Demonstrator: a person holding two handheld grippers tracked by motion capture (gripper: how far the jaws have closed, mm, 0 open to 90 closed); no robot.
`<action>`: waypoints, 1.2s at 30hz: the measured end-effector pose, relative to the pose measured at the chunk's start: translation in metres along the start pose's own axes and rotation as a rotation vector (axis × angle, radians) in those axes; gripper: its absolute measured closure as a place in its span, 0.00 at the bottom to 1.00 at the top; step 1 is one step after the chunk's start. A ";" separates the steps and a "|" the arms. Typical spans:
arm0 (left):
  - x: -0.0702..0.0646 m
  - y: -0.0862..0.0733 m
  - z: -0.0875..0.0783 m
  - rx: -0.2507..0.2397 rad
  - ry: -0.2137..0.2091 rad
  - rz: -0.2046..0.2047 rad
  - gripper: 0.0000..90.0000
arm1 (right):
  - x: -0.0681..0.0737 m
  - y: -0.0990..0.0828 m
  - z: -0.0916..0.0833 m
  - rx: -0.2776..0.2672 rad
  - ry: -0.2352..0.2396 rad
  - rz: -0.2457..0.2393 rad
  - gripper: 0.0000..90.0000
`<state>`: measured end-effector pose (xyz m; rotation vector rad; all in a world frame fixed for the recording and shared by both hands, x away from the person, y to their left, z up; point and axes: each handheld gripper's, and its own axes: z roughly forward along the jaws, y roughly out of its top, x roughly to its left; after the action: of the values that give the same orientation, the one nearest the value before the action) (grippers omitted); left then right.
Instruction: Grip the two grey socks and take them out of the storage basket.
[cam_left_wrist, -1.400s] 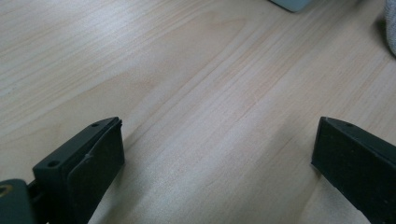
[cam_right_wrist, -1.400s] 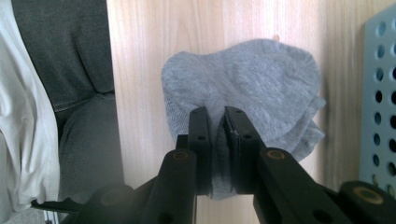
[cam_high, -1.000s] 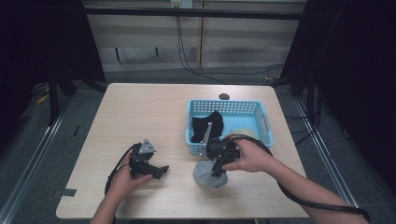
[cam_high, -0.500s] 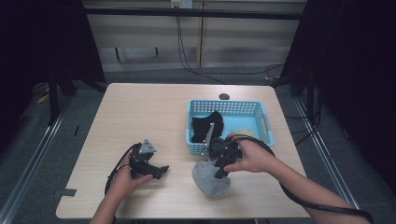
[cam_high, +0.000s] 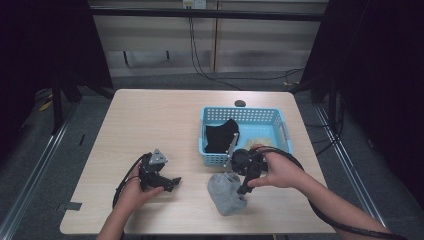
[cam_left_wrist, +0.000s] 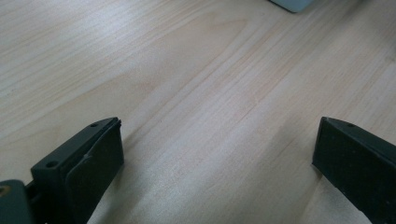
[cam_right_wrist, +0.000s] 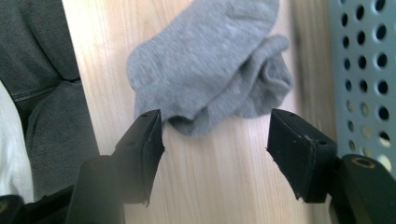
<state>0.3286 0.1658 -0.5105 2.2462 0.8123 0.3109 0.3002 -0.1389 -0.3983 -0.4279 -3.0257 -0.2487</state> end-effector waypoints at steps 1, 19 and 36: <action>0.000 0.000 0.000 0.000 0.000 0.000 0.01 | 0.000 0.000 0.000 0.000 0.000 0.000 0.39; 0.000 0.000 0.000 -0.003 0.001 0.000 0.01 | -0.006 -0.047 0.005 -0.027 -0.013 0.099 0.31; 0.000 0.000 0.000 0.001 0.001 0.001 0.01 | -0.013 -0.101 0.021 -0.082 -0.062 0.232 0.30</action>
<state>0.3285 0.1658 -0.5104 2.2470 0.8120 0.3116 0.2831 -0.2346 -0.4356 -0.8008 -2.9953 -0.3498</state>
